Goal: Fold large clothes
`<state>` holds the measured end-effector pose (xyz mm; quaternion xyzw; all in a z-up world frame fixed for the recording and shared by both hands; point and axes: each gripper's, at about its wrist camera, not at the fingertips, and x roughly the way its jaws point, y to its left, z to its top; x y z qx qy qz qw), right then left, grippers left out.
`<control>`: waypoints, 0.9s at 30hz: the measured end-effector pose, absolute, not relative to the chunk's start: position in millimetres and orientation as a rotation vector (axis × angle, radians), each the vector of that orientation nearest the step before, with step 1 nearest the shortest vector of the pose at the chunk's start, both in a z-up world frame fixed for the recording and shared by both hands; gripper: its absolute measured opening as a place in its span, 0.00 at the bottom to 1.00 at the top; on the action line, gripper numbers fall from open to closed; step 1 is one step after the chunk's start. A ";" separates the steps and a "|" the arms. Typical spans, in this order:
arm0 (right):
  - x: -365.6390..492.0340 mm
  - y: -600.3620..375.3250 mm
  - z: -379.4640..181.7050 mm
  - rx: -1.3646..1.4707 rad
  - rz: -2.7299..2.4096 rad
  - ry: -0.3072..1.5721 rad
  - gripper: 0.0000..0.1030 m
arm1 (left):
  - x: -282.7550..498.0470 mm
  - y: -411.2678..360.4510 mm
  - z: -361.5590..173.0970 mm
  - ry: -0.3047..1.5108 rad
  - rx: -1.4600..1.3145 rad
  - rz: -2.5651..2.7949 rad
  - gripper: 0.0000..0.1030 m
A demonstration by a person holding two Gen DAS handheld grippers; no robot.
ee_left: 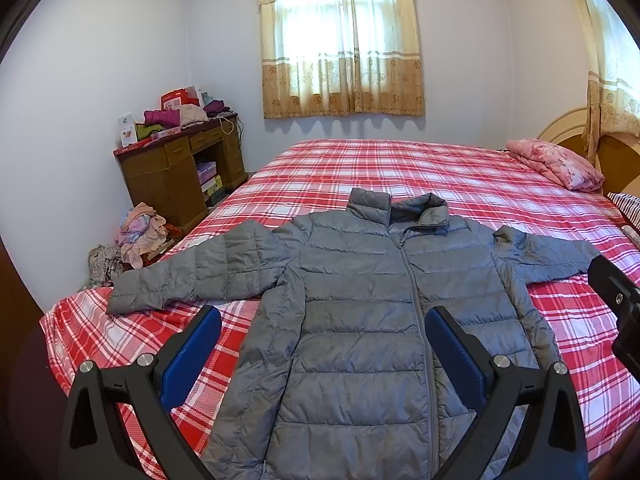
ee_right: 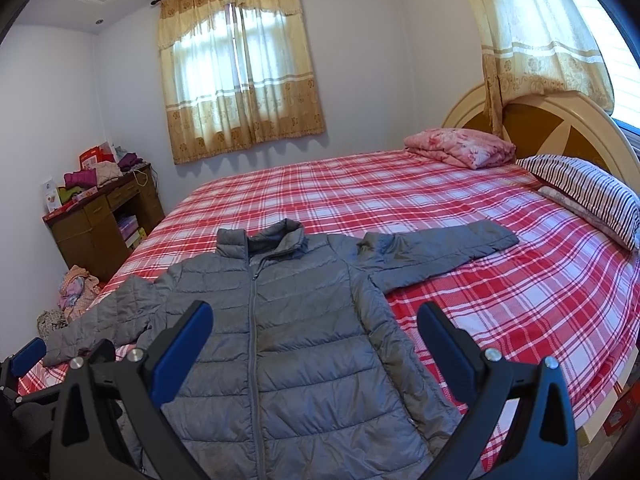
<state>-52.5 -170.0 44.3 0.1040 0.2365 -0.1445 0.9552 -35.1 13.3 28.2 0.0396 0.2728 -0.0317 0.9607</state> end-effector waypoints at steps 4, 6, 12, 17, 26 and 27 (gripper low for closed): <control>-54.7 -169.7 45.9 0.207 -0.294 0.474 1.00 | -37.9 13.4 30.8 0.546 0.076 -0.064 0.99; -55.4 -169.7 46.3 0.207 -0.298 0.469 1.00 | -38.6 14.8 30.9 0.544 0.076 -0.063 0.99; -55.5 -169.4 45.6 0.207 -0.296 0.473 1.00 | -39.8 14.8 30.5 0.551 0.074 -0.064 0.99; -55.3 -170.4 44.4 0.209 -0.297 0.479 1.00 | -35.9 14.3 30.1 0.557 0.083 -0.059 0.99; -54.4 -172.7 42.4 0.207 -0.300 0.483 1.00 | -34.1 11.3 27.7 0.560 0.089 -0.065 0.99; -54.3 -173.0 41.9 0.206 -0.300 0.484 1.00 | -34.4 10.9 27.4 0.559 0.090 -0.066 0.99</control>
